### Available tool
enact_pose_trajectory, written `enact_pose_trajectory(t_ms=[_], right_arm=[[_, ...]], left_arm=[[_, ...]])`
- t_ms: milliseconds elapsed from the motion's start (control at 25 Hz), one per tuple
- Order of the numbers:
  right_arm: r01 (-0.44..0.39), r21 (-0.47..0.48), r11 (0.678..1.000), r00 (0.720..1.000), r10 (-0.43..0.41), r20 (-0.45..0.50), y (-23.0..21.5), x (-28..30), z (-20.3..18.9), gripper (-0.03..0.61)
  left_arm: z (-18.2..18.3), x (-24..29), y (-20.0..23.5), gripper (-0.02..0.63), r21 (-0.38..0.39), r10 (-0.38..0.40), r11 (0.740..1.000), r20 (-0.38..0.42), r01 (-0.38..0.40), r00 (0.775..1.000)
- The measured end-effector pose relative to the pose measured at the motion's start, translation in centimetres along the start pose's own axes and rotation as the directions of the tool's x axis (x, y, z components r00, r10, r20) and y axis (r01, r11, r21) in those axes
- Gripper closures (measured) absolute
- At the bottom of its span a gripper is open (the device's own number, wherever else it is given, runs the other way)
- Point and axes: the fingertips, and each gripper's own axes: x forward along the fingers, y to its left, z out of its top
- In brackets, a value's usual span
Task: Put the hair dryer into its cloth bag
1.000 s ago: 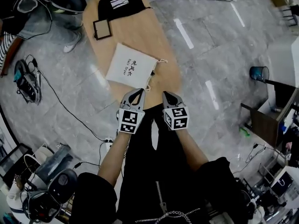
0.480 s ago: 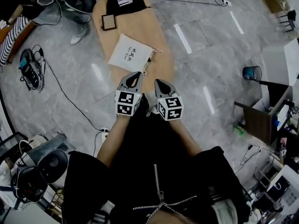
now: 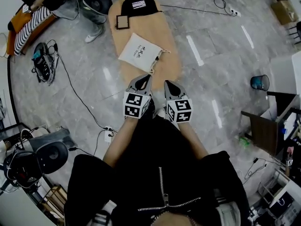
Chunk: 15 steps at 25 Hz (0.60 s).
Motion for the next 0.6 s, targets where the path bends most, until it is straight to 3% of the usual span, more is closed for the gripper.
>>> enact_pose_trajectory(t_ms=[320, 600], right_arm=[[-0.006, -0.007, 1.0, 1.0, 0.006, 0.017, 1.5, -2.4, -0.9, 0.569], [0.01, -0.017, 1.0, 1.0, -0.01, 0.022, 2.2, -0.8, 1.3, 0.569]], left_arm=[[-1.5, -2.4, -1.9, 0.6, 0.006, 0.007, 1.0, -0.01, -0.007, 1.0], [0.2, -2.3, 0.8, 0.6, 0.003, 0.002, 1.0, -0.005, -0.002, 1.0]])
